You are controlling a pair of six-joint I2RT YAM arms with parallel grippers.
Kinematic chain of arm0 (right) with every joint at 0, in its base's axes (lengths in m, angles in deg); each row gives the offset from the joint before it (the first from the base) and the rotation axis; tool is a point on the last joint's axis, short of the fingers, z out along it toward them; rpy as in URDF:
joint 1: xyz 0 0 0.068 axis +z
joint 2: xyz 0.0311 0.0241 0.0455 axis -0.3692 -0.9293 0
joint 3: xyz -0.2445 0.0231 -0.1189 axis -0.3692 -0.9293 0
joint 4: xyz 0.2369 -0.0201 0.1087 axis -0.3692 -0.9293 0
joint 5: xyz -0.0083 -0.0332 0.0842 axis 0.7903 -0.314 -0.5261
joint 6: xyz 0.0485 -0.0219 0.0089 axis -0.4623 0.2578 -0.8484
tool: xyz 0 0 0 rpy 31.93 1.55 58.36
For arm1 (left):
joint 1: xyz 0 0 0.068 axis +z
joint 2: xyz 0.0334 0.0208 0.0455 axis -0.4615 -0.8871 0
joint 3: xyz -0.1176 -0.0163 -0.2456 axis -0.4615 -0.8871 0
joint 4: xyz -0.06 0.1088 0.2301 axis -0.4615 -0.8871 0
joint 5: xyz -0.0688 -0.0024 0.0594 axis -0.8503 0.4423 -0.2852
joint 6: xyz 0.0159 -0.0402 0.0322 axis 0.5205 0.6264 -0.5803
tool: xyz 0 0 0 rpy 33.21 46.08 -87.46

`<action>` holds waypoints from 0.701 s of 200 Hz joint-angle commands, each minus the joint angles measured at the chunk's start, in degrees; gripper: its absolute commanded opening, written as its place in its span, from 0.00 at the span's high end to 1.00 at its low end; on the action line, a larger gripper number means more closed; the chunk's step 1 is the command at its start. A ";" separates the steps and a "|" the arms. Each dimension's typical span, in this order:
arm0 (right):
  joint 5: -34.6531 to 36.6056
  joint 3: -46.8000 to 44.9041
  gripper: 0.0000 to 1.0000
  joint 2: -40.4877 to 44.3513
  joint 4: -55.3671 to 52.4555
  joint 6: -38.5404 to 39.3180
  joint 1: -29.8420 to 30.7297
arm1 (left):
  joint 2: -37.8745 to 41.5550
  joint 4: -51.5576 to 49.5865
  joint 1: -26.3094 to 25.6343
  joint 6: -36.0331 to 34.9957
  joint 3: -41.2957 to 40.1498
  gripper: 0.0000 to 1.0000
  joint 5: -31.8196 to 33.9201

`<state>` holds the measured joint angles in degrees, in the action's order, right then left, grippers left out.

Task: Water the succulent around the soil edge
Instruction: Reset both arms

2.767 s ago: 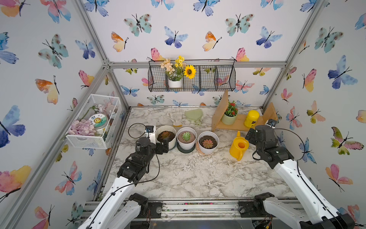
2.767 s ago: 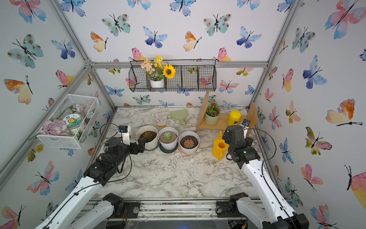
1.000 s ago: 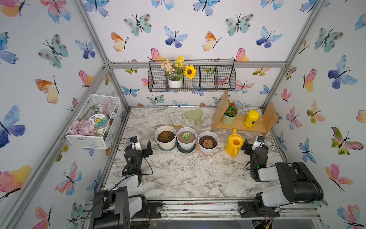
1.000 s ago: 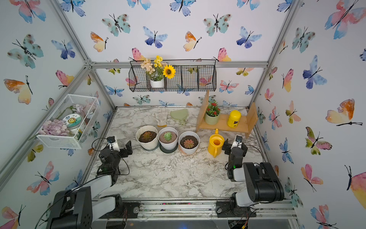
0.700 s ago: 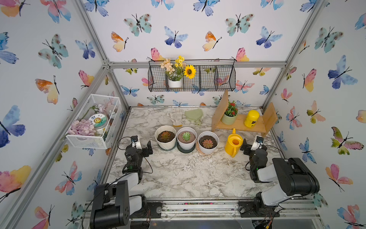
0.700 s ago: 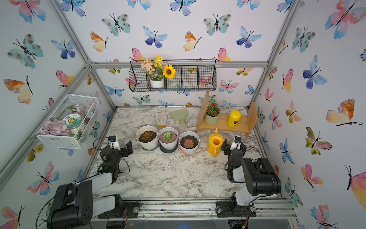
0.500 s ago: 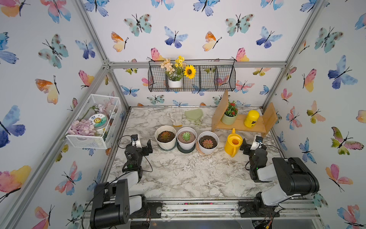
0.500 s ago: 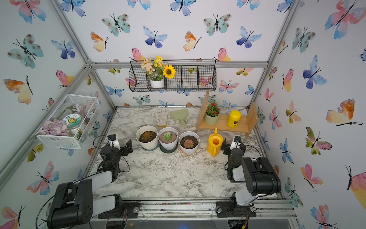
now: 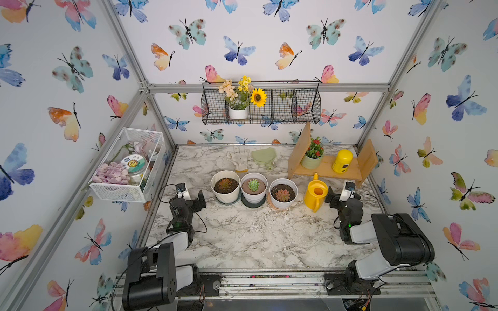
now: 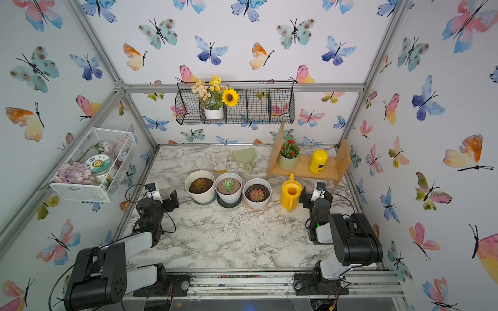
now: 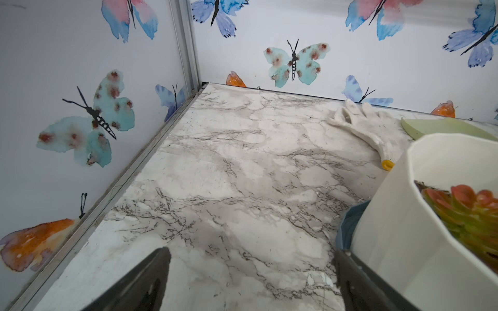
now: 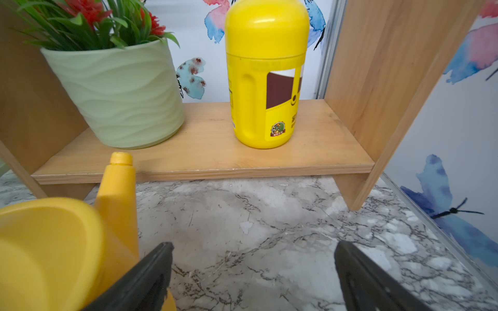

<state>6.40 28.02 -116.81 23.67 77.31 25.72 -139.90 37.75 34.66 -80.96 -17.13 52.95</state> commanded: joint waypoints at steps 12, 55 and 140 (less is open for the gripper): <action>-1.91 1.13 0.02 0.22 -1.65 0.76 -0.26 | -1.71 -2.48 0.29 0.34 3.54 0.01 -1.77; -2.00 1.05 0.02 0.22 -1.63 0.76 -0.23 | -0.02 5.29 -0.35 7.58 -1.26 0.01 -4.09; -1.95 1.05 0.02 0.22 -1.63 0.77 -0.27 | -11.78 27.36 -6.37 -0.44 -5.98 0.01 -1.39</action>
<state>5.81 28.05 -116.81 22.03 77.38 25.70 -146.17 58.07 30.56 -77.11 -25.06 51.35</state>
